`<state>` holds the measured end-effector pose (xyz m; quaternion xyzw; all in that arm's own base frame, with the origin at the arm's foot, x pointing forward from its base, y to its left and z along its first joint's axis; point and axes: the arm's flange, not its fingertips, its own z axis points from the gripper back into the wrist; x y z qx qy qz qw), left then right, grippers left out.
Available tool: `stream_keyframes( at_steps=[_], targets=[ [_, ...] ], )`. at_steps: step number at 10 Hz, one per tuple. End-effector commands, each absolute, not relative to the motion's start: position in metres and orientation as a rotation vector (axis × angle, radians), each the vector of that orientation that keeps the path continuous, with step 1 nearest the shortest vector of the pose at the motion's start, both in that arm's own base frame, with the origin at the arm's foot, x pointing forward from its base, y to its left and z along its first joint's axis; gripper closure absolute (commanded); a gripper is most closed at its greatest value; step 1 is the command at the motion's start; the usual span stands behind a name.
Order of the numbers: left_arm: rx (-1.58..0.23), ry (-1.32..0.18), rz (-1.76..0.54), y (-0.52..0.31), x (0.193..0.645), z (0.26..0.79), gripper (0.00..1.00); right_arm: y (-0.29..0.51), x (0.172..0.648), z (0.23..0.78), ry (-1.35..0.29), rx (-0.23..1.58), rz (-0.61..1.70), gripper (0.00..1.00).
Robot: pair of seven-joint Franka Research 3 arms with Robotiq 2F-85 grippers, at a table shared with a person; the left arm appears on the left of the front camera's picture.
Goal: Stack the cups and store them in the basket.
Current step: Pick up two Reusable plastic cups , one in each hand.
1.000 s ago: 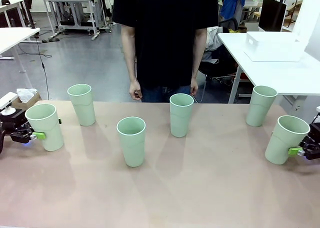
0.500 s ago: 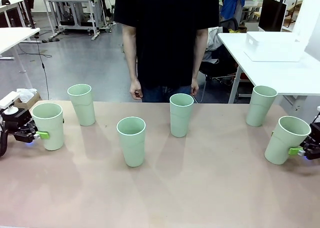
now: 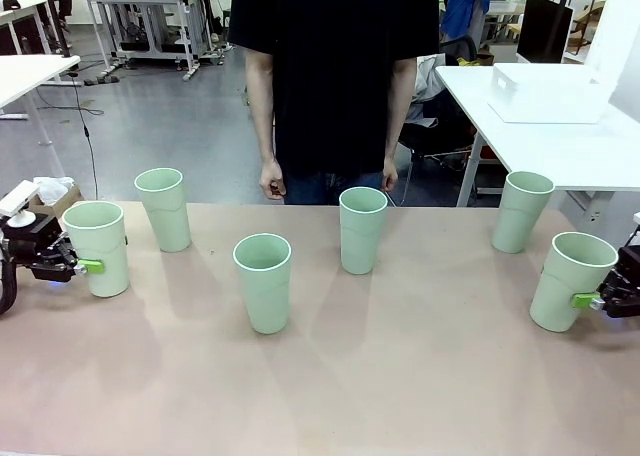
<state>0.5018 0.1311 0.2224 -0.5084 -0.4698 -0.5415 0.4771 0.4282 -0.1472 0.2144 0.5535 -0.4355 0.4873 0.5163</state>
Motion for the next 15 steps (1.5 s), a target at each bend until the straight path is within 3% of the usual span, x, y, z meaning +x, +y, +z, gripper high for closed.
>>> stream_keyframes(
  at_steps=[1, 2, 3, 4, 6, 7, 15],
  targets=[
    [-1.225, -1.188, -1.357, 0.13, 0.479, 0.214, 0.53, -0.139, 0.428, 0.217, -1.057, 1.304, 1.138, 0.6],
    [-1.239, -1.193, -1.356, 0.131, 0.478, 0.215, 0.33, -0.14, 0.428, 0.217, -1.06, 1.304, 1.137, 0.45],
    [-1.264, -1.194, -1.359, 0.131, 0.477, 0.216, 0.71, -0.14, 0.428, 0.217, -1.055, 1.32, 1.144, 0.8],
    [-1.321, -1.172, -1.359, 0.132, 0.475, 0.217, 0.53, -0.142, 0.428, 0.215, -0.958, 1.394, 1.204, 0.8],
    [-1.252, -1.163, -1.322, 0.134, 0.499, 0.224, 0.53, -0.147, 0.428, 0.214, -1.047, 1.328, 1.169, 0.8],
    [-1.278, -1.146, -1.322, 0.135, 0.494, 0.223, 0.15, -0.146, 0.427, 0.214, -1.029, 1.347, 1.181, 0.14],
    [-1.232, -1.341, -1.317, 0.065, 0.412, 0.33, 0.15, -0.054, 0.377, 0.342, -1.27, 1.12, 0.997, 0.14]
  ],
)
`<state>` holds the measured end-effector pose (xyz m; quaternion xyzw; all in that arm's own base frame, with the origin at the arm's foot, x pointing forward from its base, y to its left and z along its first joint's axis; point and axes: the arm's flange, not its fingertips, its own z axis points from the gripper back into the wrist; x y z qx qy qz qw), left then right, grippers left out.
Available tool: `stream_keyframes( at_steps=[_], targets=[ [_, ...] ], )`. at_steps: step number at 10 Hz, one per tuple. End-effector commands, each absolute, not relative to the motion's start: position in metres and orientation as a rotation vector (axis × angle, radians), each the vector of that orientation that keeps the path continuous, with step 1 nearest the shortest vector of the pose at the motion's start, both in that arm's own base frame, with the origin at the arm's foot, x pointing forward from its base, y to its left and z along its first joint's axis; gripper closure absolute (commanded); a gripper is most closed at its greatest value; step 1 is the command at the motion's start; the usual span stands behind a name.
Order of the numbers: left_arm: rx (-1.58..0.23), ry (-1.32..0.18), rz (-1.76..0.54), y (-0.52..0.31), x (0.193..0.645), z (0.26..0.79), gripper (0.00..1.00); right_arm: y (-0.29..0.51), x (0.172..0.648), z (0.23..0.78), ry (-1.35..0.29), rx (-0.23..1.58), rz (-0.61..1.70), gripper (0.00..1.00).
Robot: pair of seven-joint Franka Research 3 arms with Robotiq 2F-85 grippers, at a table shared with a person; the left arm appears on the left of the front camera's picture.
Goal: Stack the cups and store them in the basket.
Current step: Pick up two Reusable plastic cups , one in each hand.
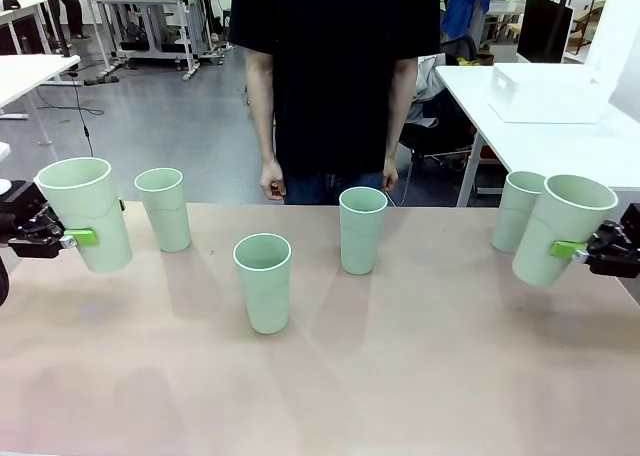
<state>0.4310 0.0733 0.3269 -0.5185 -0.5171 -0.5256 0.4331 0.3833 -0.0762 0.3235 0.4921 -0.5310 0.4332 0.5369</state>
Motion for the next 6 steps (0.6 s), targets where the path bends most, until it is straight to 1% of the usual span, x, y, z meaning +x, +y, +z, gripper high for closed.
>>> stream_keyframes(
  at_steps=[1, 2, 3, 5, 6],
  targets=[
    [-1.223, -1.355, -1.3, 0.06, 0.405, 0.339, 0.15, -0.043, 0.372, 0.352, -1.276, 1.094, 0.996, 0.14],
    [-1.203, -1.381, -1.282, 0.052, 0.398, 0.349, 0.15, -0.032, 0.369, 0.362, -1.286, 1.069, 0.981, 0.14],
    [-1.2, -1.363, -1.272, 0.044, 0.392, 0.358, 0.15, -0.02, 0.368, 0.37, -1.268, 1.049, 0.983, 0.14],
    [-1.179, -1.383, -1.285, 0.03, 0.393, 0.376, 0.15, -0.001, 0.37, 0.382, -1.236, 1.009, 0.985, 0.14],
    [-1.172, -1.382, -1.279, 0.03, 0.401, 0.383, 0.15, 0.004, 0.375, 0.385, -1.23, 0.993, 0.98, 0.14]
  ],
)
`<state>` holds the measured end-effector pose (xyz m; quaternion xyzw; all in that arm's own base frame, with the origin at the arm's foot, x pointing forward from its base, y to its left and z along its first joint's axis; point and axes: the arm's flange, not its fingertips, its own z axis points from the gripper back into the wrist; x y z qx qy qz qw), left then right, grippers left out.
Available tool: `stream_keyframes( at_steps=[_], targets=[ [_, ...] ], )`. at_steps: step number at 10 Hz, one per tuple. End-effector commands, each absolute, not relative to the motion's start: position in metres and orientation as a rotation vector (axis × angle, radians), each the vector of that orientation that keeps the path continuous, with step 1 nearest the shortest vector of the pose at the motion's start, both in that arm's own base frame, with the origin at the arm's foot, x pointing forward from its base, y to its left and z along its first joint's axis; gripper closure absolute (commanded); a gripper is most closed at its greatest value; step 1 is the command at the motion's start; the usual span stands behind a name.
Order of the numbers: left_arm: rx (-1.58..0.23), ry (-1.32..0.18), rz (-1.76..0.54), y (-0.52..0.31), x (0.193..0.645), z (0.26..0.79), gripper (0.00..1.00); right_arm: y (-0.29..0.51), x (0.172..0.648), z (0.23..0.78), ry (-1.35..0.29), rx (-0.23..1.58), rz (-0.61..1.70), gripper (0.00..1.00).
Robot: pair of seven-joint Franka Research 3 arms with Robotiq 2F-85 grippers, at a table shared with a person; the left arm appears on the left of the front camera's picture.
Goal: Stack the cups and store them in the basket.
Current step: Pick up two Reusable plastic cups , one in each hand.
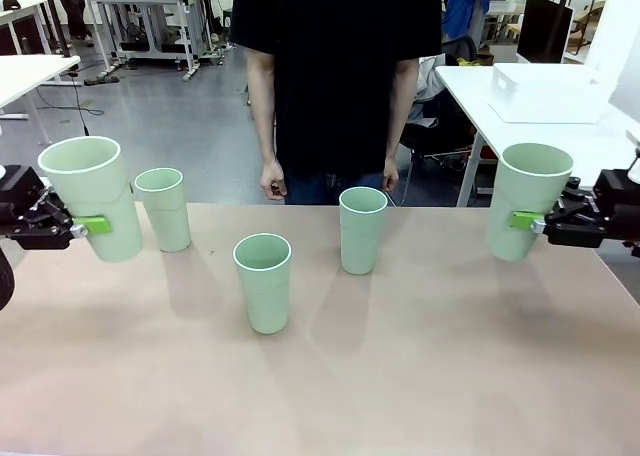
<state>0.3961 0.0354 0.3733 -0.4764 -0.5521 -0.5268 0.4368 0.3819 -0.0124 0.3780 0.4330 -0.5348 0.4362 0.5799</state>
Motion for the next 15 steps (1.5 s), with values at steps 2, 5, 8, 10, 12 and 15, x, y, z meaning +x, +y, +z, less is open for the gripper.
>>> stream_keyframes(
  at_steps=[2, 5, 8, 10, 12, 15],
  targets=[
    [-1.188, -1.345, -1.261, 0.035, 0.42, 0.392, 0.15, 0.014, 0.39, 0.386, -1.217, 0.99, 0.965, 0.14],
    [-1.214, -1.327, -1.25, 0.047, 0.429, 0.393, 0.15, 0.016, 0.4, 0.382, -1.187, 1.056, 0.97, 0.14],
    [-1.254, -1.305, -1.26, 0.05, 0.435, 0.385, 0.15, 0.004, 0.394, 0.388, -1.155, 1.161, 0.975, 0.14],
    [-1.28, -1.299, -1.269, 0.056, 0.438, 0.376, 0.15, -0.004, 0.391, 0.392, -1.149, 1.176, 0.988, 0.14],
    [-1.285, -1.296, -1.268, 0.057, 0.439, 0.372, 0.15, -0.006, 0.391, 0.392, -1.15, 1.174, 0.993, 0.14],
    [-1.278, -1.291, -1.248, 0.051, 0.437, 0.366, 0.15, -0.003, 0.387, 0.387, -1.176, 1.155, 1.006, 0.14]
  ],
)
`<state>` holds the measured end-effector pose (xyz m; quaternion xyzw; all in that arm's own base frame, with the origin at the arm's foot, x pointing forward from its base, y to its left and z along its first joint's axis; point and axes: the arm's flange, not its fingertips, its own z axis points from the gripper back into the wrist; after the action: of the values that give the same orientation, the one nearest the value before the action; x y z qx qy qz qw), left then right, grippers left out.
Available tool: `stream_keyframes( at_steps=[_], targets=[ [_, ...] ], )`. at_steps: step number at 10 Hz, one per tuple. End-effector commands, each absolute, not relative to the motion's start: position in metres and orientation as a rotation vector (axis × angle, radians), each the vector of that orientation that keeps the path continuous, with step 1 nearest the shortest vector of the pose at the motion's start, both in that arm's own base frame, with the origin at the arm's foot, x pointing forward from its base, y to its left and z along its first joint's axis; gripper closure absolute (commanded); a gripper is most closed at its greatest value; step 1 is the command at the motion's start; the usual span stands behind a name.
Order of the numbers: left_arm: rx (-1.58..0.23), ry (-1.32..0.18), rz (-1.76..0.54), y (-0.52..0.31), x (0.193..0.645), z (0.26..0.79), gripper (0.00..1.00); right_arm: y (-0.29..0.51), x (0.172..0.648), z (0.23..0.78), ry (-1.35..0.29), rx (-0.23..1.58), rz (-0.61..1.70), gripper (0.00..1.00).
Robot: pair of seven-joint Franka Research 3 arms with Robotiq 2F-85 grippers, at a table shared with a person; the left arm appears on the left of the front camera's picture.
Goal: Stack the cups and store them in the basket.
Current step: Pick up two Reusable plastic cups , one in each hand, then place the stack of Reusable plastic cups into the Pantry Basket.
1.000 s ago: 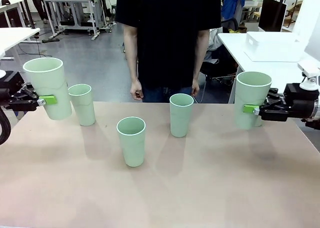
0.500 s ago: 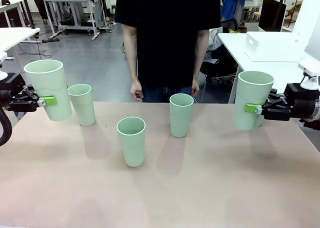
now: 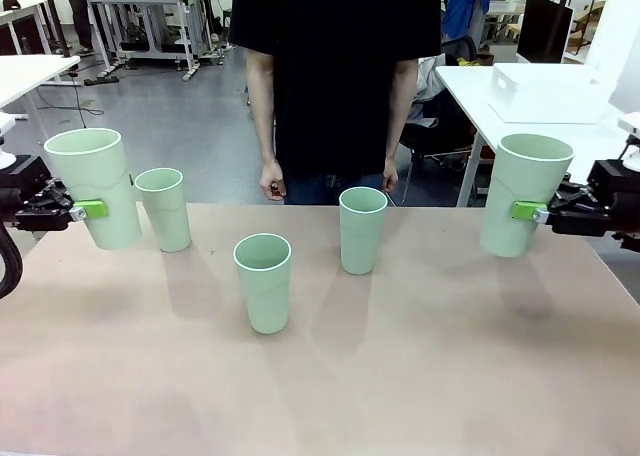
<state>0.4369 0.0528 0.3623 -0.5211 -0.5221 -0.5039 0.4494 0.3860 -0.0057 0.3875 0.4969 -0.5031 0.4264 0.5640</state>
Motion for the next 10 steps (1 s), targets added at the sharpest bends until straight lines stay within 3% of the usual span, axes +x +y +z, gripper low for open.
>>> stream_keyframes(
  at_steps=[1, 10],
  targets=[
    [-1.278, -1.291, -1.248, 0.051, 0.4374, 0.3661, 0.15, -0.0035, 0.3872, 0.3866, -1.176, 1.155, 1.006, 0.14],
    [-1.278, -1.291, -1.248, 0.051, 0.4374, 0.3661, 0.15, -0.0035, 0.3872, 0.3866, -1.176, 1.155, 1.006, 0.14]
  ],
)
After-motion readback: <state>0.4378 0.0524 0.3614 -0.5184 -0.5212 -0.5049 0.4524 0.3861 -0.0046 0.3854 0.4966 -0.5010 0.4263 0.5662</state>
